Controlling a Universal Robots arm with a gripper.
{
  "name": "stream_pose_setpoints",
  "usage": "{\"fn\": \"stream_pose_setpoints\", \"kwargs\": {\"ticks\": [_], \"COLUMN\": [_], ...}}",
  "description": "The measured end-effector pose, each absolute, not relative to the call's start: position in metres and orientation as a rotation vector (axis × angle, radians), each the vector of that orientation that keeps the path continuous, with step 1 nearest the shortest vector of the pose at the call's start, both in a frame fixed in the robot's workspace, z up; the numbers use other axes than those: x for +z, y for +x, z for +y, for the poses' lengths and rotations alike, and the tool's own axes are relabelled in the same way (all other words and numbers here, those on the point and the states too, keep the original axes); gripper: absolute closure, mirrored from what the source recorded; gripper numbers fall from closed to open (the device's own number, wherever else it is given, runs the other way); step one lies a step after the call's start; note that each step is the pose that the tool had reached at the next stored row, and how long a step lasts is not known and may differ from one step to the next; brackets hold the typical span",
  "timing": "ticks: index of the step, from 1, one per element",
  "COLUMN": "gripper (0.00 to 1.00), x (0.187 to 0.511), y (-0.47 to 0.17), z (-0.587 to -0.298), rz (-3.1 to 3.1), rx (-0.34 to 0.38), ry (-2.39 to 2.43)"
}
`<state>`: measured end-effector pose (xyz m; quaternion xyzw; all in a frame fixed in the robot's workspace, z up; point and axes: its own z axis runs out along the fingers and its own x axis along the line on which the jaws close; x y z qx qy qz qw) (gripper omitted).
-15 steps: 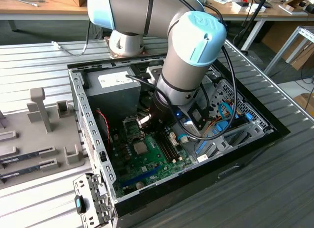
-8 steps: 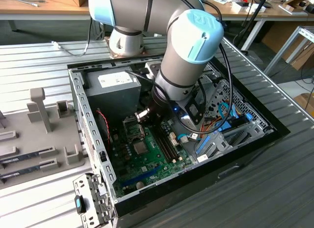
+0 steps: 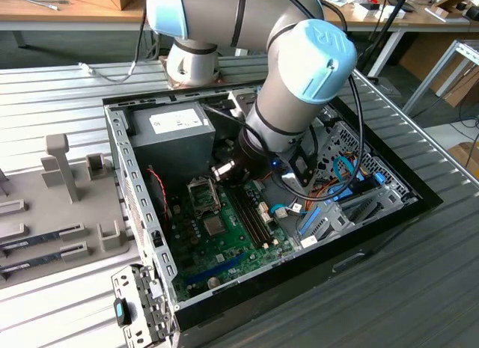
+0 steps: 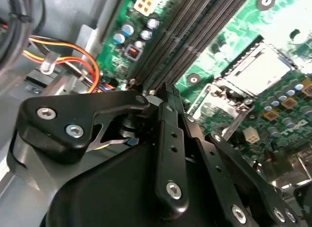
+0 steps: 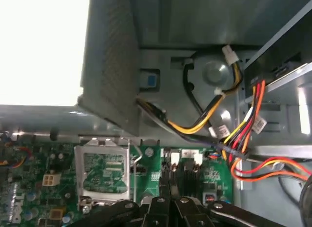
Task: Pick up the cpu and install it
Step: 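Close the cpu cover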
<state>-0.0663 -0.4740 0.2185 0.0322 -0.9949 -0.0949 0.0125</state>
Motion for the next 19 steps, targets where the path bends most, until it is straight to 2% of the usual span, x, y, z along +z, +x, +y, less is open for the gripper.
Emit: {"fn": "stream_pose_setpoints", "kwargs": {"ticks": [19], "gripper": [0.89], "x": [0.2154], "y": [-0.0627], "z": [-0.4735], "rz": [-2.968], "rx": [-0.352], "ry": [0.707]}}
